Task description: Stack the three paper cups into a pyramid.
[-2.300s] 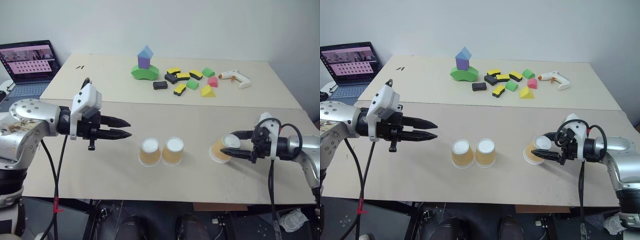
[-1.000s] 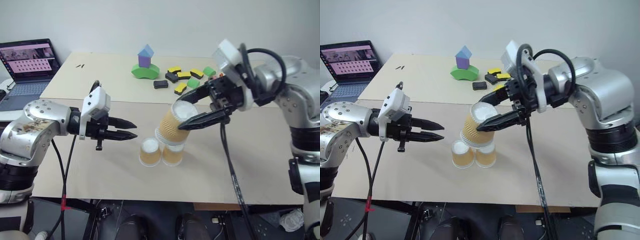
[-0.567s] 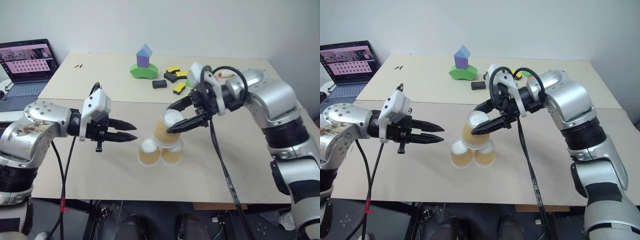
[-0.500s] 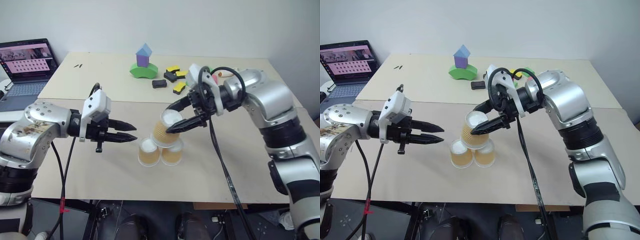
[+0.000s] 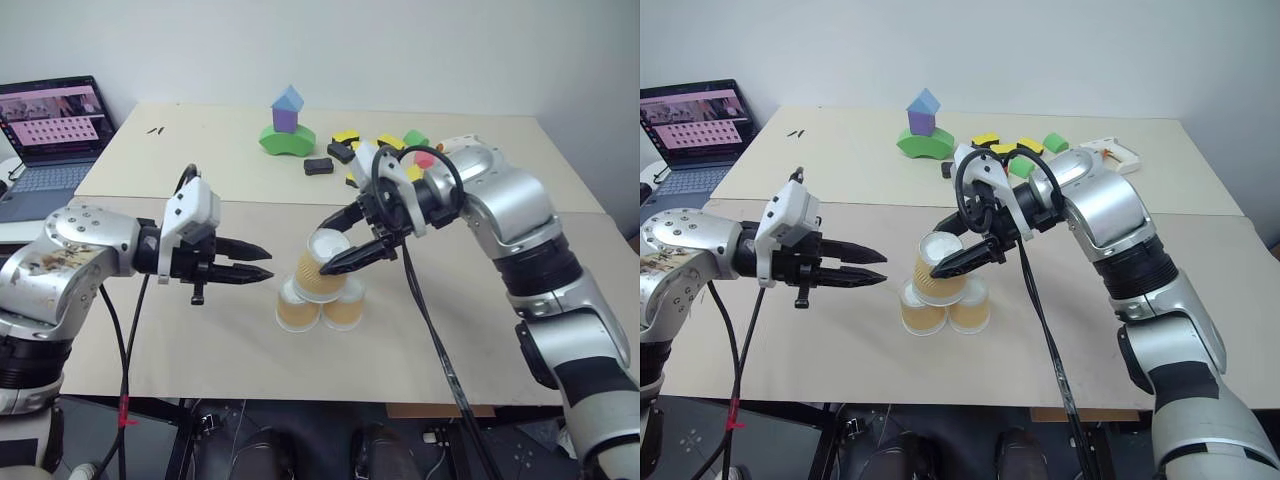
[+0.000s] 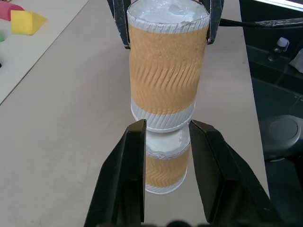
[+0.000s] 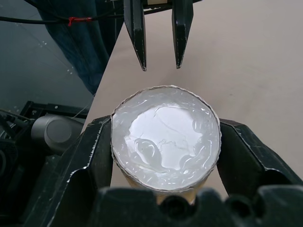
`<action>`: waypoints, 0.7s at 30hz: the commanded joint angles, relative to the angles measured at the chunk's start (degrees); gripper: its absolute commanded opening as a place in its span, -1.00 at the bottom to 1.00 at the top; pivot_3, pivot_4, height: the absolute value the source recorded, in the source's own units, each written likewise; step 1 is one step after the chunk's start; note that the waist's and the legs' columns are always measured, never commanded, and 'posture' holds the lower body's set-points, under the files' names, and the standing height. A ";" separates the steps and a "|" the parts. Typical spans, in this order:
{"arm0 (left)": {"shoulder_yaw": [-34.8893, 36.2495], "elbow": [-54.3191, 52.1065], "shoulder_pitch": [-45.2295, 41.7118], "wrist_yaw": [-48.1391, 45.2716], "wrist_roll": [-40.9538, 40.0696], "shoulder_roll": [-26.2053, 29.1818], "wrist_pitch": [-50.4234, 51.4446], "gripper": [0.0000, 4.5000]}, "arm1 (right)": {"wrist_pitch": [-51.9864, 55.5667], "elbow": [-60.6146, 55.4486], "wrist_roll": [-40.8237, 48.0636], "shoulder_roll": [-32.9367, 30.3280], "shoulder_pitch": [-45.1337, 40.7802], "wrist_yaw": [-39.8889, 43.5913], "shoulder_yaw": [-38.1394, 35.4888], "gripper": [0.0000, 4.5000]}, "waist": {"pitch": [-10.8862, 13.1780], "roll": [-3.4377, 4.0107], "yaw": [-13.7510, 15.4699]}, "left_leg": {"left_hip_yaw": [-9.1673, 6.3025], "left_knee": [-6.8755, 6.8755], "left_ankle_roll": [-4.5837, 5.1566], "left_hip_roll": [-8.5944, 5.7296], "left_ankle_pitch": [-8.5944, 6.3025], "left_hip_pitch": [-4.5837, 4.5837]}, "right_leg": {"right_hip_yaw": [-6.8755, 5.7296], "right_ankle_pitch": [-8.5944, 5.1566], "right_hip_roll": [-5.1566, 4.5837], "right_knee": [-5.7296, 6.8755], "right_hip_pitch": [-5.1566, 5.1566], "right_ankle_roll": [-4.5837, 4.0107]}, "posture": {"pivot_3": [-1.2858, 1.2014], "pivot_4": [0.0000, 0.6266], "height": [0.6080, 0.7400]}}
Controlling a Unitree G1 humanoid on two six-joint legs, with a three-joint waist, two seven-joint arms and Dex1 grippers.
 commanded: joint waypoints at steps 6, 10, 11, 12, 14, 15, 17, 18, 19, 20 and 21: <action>1.41 -1.36 -0.36 0.41 -0.70 0.19 -0.39 -0.34 | -0.20 -1.24 0.56 0.06 -1.72 0.39 -2.62 0.99 | 0.00 0.00 -0.01 | 0.00 0.00 0.00 0.00 0.00 -0.01 | 0.00 0.00 0.00 0.00 0.00 0.00 | 0.03 -0.52 0.44; 1.35 -1.18 -0.39 0.47 -0.69 -0.01 -0.47 -0.34 | 2.01 -3.18 2.67 -0.65 -2.71 0.47 -4.81 0.99 | 0.00 0.00 0.01 | 0.00 0.01 0.00 0.00 0.00 -0.01 | 0.00 0.00 0.00 0.00 0.00 0.00 | 0.03 -0.52 0.44; 1.30 -1.04 -0.41 0.47 -0.60 -0.06 -0.55 -0.34 | 3.08 -3.83 3.47 -0.90 -3.19 0.45 -5.65 0.99 | 0.00 0.00 0.02 | 0.00 0.01 0.00 0.00 0.00 -0.01 | 0.00 0.00 0.00 0.00 0.00 0.00 | 0.03 -0.52 0.44; 1.25 -0.95 -0.41 0.48 -0.52 -0.10 -0.62 -0.34 | 4.29 -4.58 4.38 -1.29 -3.66 0.48 -6.51 0.99 | 0.00 0.00 0.03 | 0.00 0.01 0.00 0.00 0.00 -0.01 | 0.00 0.00 0.00 0.00 0.00 0.00 | 0.03 -0.52 0.44; 1.30 -0.85 -0.37 0.53 -0.50 -0.18 -0.63 -0.34 | 7.21 -6.71 6.93 -2.50 -4.91 0.34 -9.02 0.99 | 0.00 0.00 0.03 | -0.01 0.01 0.00 0.00 0.00 -0.03 | 0.00 0.00 0.00 0.00 -0.02 -0.01 | 0.03 -0.52 0.44; 1.35 -0.81 -0.35 0.62 -0.50 -0.24 -0.61 -0.34 | 8.43 -7.44 8.00 -2.98 -5.56 -0.03 -10.23 0.99 | 0.00 0.00 0.04 | -0.01 0.00 0.00 0.00 0.00 -0.03 | 0.00 0.00 0.00 0.00 -0.03 -0.01 | 0.03 -0.52 0.44; 1.41 -0.86 -0.26 0.82 -0.52 -0.36 -0.58 -0.34 | 10.01 -8.06 9.21 -3.53 -6.33 -1.02 -11.78 0.99 | 0.00 0.00 0.05 | -0.02 0.00 0.00 0.00 0.00 -0.04 | -0.02 0.00 0.00 -0.01 -0.03 -0.01 | 0.03 -0.52 0.44; 1.57 -0.92 -0.05 1.22 -0.51 -0.50 -0.52 -0.34 | 10.50 -7.94 9.51 -3.73 -6.62 -2.12 -12.84 0.99 | 0.00 0.00 0.04 | -0.02 -0.01 0.00 0.00 0.00 -0.03 | -0.01 0.00 0.00 -0.02 -0.02 -0.01 | 0.03 -0.52 0.44; 2.05 -0.78 0.36 1.93 -0.63 -0.69 -0.21 -0.34 | 11.32 -7.11 9.69 -4.00 -7.17 -4.00 -14.55 0.99 | 0.00 0.00 0.04 | -0.03 0.00 0.00 0.00 0.00 -0.02 | -0.01 0.00 0.00 -0.02 0.01 -0.01 | 0.03 -0.52 0.44; 3.07 -0.58 1.16 3.21 -0.95 -1.04 0.45 -0.34 | 12.17 -5.84 9.89 -4.56 -7.64 -6.33 -16.99 0.99 | 0.00 0.00 0.04 | -0.03 0.01 0.00 0.00 0.00 -0.01 | -0.01 0.00 0.00 -0.01 0.01 -0.01 | 0.03 -0.52 0.44; 4.18 -0.47 2.00 4.69 -1.20 -1.44 1.09 -0.34 | 12.67 -4.89 9.99 -5.25 -7.82 -8.35 -19.10 0.99 | 0.00 0.00 0.04 | -0.03 0.03 0.00 0.00 0.00 -0.01 | 0.00 0.01 0.00 0.01 0.01 -0.01 | 0.03 -0.52 0.44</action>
